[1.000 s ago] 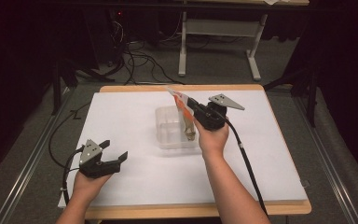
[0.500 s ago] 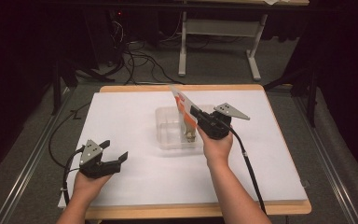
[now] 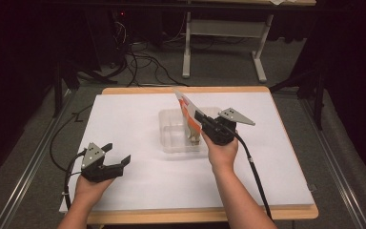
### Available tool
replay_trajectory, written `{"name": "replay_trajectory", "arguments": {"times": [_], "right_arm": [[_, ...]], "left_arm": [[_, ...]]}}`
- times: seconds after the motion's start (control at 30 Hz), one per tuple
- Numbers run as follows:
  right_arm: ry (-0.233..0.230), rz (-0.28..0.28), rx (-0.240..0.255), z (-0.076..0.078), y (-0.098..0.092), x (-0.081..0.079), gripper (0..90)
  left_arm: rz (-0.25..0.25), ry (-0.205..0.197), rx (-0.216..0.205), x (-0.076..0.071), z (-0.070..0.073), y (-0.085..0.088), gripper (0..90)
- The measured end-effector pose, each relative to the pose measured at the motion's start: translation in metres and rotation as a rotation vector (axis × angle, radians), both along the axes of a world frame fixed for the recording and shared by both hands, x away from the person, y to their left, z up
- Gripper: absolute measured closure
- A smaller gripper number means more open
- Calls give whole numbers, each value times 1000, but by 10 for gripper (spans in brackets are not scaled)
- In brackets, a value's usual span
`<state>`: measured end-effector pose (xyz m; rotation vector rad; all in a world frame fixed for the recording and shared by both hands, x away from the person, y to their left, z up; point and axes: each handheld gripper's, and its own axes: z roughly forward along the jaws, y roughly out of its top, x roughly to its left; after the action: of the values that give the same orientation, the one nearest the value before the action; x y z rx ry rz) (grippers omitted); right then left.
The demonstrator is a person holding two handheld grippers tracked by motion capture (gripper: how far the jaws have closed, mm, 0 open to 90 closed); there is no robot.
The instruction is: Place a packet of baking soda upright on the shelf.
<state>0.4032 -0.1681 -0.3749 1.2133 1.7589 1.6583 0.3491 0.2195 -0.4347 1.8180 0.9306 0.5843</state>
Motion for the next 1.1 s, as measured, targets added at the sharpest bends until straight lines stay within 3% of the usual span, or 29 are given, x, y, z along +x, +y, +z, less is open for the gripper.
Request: {"name": "replay_trajectory", "arguments": {"times": [0.57,1.1], "right_arm": [[1,-8,5,-13,-5,-8,900],[0,-2,-21,-2,0,-3,860]], "left_arm": [[-2,1,8,1,-1,-1,175],[-2,1,7,1,0,0,175]]}}
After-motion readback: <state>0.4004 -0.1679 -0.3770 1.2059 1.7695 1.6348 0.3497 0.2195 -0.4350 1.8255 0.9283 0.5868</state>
